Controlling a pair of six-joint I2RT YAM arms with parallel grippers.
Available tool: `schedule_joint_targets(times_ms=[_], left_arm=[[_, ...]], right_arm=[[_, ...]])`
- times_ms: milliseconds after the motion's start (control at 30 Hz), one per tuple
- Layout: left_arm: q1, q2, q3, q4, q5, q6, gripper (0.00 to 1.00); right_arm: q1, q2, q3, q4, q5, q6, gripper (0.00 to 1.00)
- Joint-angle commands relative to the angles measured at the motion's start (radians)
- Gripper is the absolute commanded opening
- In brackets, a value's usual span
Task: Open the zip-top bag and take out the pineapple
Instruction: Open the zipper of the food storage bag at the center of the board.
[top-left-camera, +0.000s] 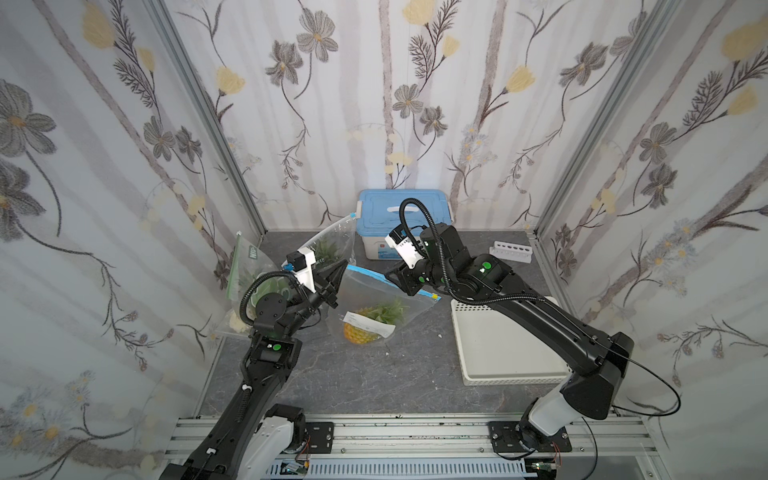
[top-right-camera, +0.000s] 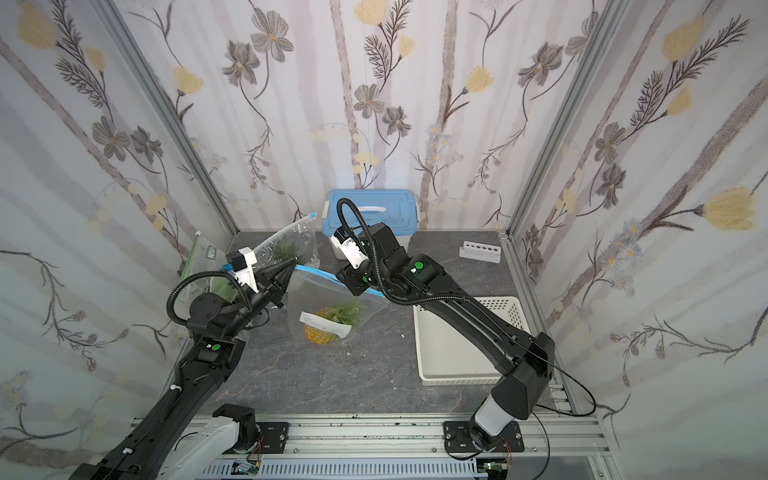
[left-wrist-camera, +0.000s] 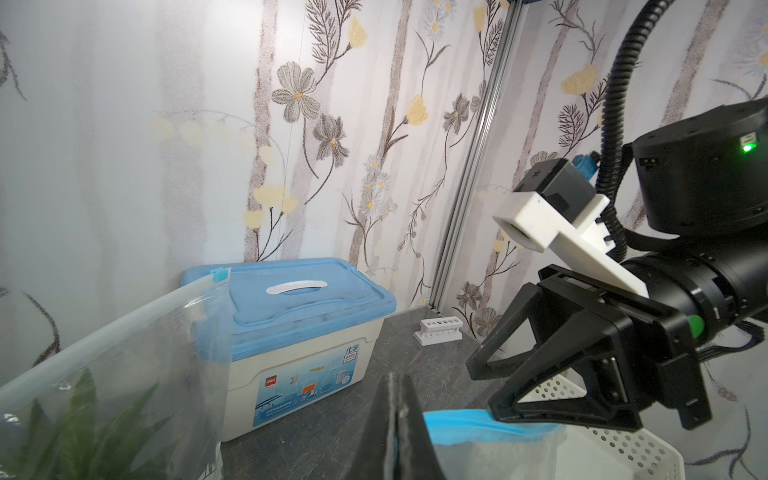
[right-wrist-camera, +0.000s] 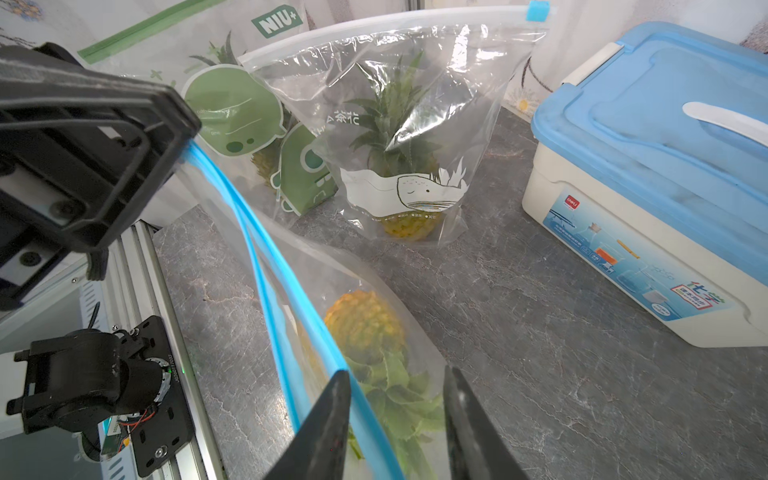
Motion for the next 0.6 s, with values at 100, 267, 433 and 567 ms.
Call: schedule_joint_targets(times_ms=[100, 267, 433, 567], left_arm=[[0.001, -0.007, 0.002, 0.006, -0.020, 0.028, 0.00], [0.001, -0.013, 0.002, 0.005, -0.022, 0.025, 0.00], [0.002, -0.035, -0.014, 0.012, -0.021, 0.020, 0.00], [0.001, -0.057, -0.021, -0.010, -0.029, 0.028, 0.00]], right_arm=[[0.025, -0.034, -0.048, 0.005, -0.033, -0.026, 0.39], [0.038, -0.077, -0.083, 0.009, -0.057, -0.026, 0.39], [0.040, -0.056, -0.081, 0.000, -0.040, -0.031, 0.40], [0.038, -0.010, -0.078, 0.014, -0.056, -0.034, 0.39]])
